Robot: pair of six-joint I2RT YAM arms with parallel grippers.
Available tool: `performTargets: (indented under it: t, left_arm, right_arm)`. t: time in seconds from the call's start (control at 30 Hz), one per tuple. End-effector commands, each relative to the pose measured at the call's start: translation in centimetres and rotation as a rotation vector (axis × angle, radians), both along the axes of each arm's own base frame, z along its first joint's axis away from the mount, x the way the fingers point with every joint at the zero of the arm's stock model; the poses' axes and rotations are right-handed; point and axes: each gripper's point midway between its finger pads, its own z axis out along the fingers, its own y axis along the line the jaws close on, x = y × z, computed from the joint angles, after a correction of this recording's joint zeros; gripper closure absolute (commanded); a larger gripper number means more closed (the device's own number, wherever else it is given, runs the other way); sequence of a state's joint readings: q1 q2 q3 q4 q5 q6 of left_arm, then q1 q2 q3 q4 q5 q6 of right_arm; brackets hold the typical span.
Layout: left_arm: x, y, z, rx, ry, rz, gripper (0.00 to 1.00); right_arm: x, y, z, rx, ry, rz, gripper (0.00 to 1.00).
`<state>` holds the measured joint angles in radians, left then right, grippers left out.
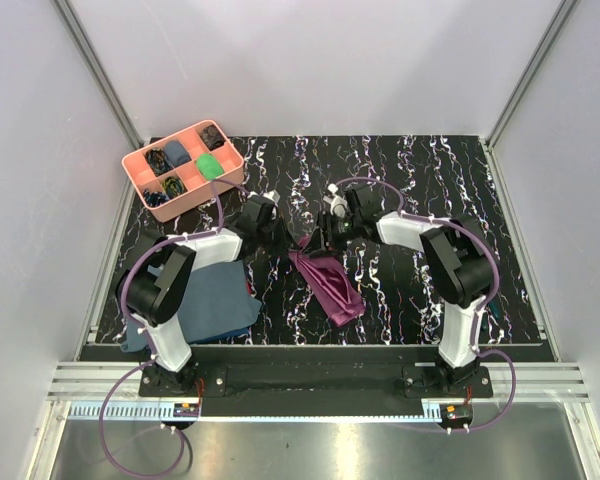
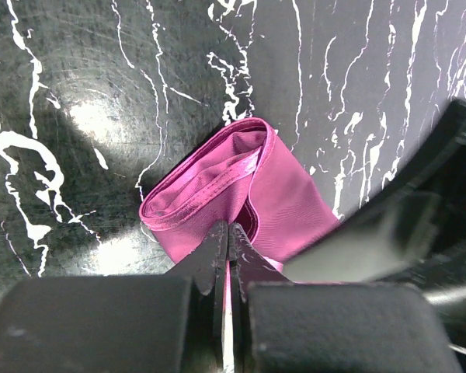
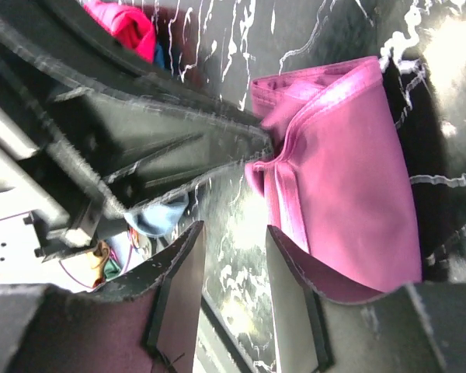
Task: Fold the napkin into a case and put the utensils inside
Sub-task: Stuff the smaller-rectangle-folded napkin at the center of the board.
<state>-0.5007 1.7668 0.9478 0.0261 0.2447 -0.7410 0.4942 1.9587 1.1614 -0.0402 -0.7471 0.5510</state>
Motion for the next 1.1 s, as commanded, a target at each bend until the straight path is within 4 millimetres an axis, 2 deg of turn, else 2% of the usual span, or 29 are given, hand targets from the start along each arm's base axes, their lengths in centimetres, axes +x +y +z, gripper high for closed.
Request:
performTargets:
  t: [0.0,0.13,0.17,0.2,0.23,0.3,0.37,0.43,0.6,0.83,1.07]
  left_arm:
    - [1.0,-1.1,1.8,-0.041,-0.053,-0.032,1.0]
    - [0.7,-1.0,1.8,-0.04,-0.05,-0.026,1.0]
    - [0.8,-1.0,2.0,-0.045,-0.06,-0.02,1.0]
    - [0.7,-0.9,2.3,-0.053,-0.065,-0.018,1.0]
    - [0.7,-1.0,2.4,-0.057,-0.068,-0.016,1.0]
    - [0.6,-1.1,2.8,-0.06,-0.071,-0.019,1.0]
    - [0.5,-0.9,2.6,-0.054,-0.066,-0.02,1.0]
    - [0.5,-1.0,2.8,-0.058,-0.069,-0.02,1.0]
    - [0.4,-1.5,2.9,-0.064,-0.068,-0.03,1.0]
    - [0.2,-2.4,3.4,-0.071,-0.077,-0.047,1.0]
    - [0.1,-2.6,4.1,-0.094,-0.081,-0.052,1.0]
  right_arm:
    - [0.0,-1.7,2.3,0.01,-0.048,0.003,0.54]
    - [0.0,-3.4,1.6,-0.036,-0.072,-0.022,0.58]
    - [0.0,-3.3,1.7,-0.031,-0.079,-0.013,0.62]
    - [0.1,-3.2,1.0,-0.032,-0.062,-0.01,0.74]
    - [0.8,-2.8,1.2,-0.023,-0.07,-0.006,0.78]
    - [1.4,-2.4,0.1,-0.024,-0.041,-0.008,0.81]
    - [2.5,-1.6,0.6,0.0,-0.061,-0.008,0.84]
    - [3.1,-1.1,0.0,0.008,-0.044,-0.017,0.88]
    - [2.9,-0.3,-1.3,0.038,0.004,-0.012,0.91]
    - [2.9,1.7,-0.8,0.108,-0.003,0.009,0.92]
    - [3.0,2.4,-2.2,0.135,0.035,-0.014,0.94]
